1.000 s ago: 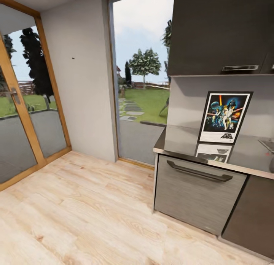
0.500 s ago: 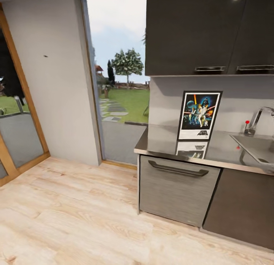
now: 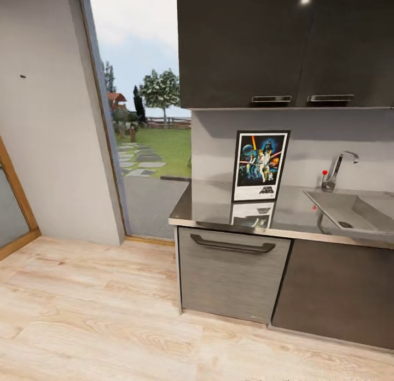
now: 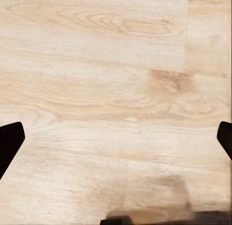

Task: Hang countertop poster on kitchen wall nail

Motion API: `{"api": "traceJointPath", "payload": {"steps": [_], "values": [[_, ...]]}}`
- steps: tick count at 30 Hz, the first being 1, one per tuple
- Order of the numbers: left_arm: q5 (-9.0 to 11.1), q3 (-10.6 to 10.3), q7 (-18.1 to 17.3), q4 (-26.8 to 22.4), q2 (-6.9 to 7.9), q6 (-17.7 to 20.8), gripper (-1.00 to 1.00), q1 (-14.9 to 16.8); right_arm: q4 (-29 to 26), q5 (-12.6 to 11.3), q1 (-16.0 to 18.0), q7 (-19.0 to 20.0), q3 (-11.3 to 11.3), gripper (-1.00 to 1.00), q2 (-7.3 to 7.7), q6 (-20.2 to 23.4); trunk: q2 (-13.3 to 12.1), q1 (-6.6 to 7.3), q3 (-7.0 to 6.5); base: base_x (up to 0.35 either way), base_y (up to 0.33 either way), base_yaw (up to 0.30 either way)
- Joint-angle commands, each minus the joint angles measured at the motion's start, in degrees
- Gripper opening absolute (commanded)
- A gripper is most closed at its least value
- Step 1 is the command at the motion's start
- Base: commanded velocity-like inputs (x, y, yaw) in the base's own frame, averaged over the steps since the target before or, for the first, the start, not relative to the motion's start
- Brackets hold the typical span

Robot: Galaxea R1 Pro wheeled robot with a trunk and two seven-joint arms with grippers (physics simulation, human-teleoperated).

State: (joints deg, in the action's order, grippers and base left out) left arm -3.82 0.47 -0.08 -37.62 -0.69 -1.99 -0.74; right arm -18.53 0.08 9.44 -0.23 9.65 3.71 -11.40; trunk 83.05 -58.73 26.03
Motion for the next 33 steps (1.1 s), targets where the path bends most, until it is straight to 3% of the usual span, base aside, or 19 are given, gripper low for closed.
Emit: {"api": "traceJointPath", "payload": {"steps": [1,33], "values": [[-0.4,0.05,-0.01,-0.08,-0.01,-0.11,1.0,-0.03,0.07,-0.06,0.05,-0.03,0.11,1.0,-0.02,-0.21,0.03,0.0,0.05,0.004,-0.003,-0.297],[-0.4,0.06,0.04,-0.08,0.07,-0.12,1.0,-0.04,0.07,-0.17,0.05,-0.03,0.2,1.0,-0.01,-0.21,0.03,0.0,0.05,0.0,0.0,-0.3]]}}
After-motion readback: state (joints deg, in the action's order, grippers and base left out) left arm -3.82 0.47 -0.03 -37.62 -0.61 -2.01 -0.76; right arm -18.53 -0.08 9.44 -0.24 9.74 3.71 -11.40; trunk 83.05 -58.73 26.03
